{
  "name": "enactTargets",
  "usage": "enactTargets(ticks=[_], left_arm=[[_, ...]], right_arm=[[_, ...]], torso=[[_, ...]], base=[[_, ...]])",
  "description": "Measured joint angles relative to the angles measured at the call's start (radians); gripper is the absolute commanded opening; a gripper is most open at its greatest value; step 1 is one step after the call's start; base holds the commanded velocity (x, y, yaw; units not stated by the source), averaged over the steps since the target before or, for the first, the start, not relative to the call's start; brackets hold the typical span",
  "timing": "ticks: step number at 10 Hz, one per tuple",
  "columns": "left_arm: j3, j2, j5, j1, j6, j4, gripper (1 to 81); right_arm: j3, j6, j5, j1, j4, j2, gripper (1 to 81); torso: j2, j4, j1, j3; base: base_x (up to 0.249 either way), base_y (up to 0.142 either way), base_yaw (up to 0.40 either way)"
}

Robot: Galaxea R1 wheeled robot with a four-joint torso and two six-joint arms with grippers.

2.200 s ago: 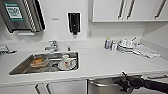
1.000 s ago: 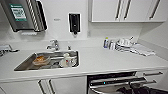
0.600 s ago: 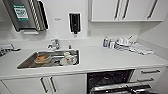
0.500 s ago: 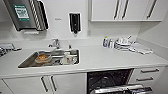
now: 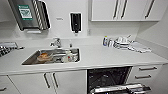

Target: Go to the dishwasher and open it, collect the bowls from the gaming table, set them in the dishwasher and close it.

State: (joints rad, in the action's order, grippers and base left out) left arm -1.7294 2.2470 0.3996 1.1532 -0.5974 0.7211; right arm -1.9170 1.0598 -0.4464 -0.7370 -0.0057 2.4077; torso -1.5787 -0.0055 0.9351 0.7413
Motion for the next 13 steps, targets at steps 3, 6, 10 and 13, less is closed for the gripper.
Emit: enactTargets(ticks=[3,6,10,13], left_arm=[[0.001,0.005,0.001,0.008,-0.001,0.016,81.1],[0.001,0.014,0.0,0.017,0.0,0.025,81.1],[0.001,0.019,0.001,0.021,0.0,0.033,81.1],[-0.009,0.037,0.0,0.034,0.0,0.038,81.1]], right_arm=[[-0.054,0.015,0.028,-0.023,-0.001,0.031,81.1],[-0.096,-0.015,0.089,-0.053,-0.011,0.055,81.1],[-0.107,-0.055,0.185,-0.096,-0.012,0.079,81.1],[-0.145,-0.113,-0.01,-0.228,-0.066,0.195,81.1]], torso=[[0.0,0.0,0.001,0.001],[0.0,0.0,0.001,0.001],[0.0,0.0,0.002,0.001],[0.0,0.0,0.002,0.001]], base=[[-0.085,0.0,0.0],[-0.082,0.0,0.0],[-0.082,0.0,0.0],[-0.081,0.0,0.0]])
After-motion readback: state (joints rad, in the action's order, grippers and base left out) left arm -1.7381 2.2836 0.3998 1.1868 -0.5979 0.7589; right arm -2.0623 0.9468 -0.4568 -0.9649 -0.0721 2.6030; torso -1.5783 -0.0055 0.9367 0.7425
